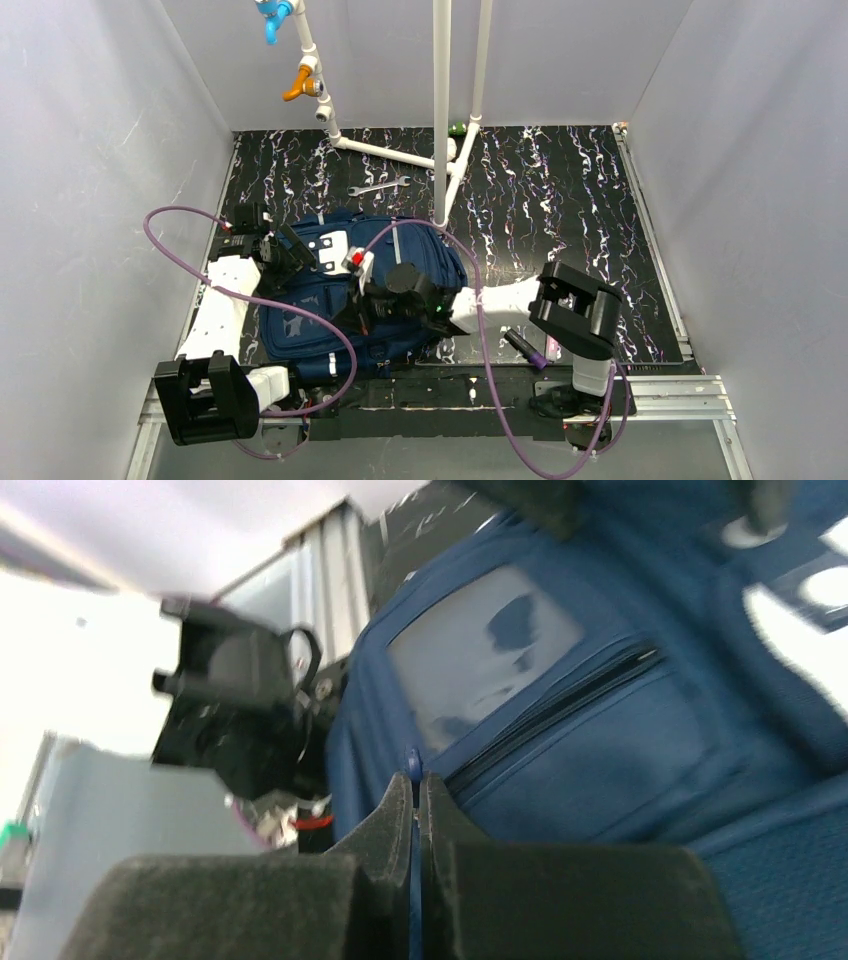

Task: Pack the student bag
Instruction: Unzip the student bag, then pick up the stationery from the center of the board, then place the stationery in the student bag.

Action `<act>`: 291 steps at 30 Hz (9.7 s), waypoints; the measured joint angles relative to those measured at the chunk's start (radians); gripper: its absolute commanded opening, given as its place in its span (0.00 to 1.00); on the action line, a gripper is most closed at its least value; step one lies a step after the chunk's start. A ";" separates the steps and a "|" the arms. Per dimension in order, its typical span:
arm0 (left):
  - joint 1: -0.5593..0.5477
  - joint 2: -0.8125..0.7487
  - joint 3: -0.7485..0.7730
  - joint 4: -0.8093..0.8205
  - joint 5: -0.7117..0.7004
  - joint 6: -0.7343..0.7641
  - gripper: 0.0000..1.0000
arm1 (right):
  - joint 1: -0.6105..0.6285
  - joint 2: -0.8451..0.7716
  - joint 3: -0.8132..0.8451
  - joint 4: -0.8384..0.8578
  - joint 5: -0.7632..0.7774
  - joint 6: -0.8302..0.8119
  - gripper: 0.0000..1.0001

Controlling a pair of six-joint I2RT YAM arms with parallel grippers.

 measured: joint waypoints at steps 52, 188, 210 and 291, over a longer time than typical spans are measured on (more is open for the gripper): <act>-0.438 -0.266 0.241 -0.093 0.345 0.026 0.92 | -0.647 -0.907 -0.541 -1.447 0.695 0.463 0.64; -0.678 -0.303 0.234 -0.226 -0.187 -0.268 0.65 | -0.498 -0.806 -0.383 -0.307 -0.243 0.752 0.01; -0.679 -0.110 0.052 -0.304 -0.333 -0.193 0.28 | -0.338 -0.654 -0.348 -0.354 -0.246 0.648 0.01; -0.676 -0.363 0.011 -0.262 -0.282 -0.080 0.00 | -0.069 0.106 0.311 -0.521 -0.161 0.342 0.17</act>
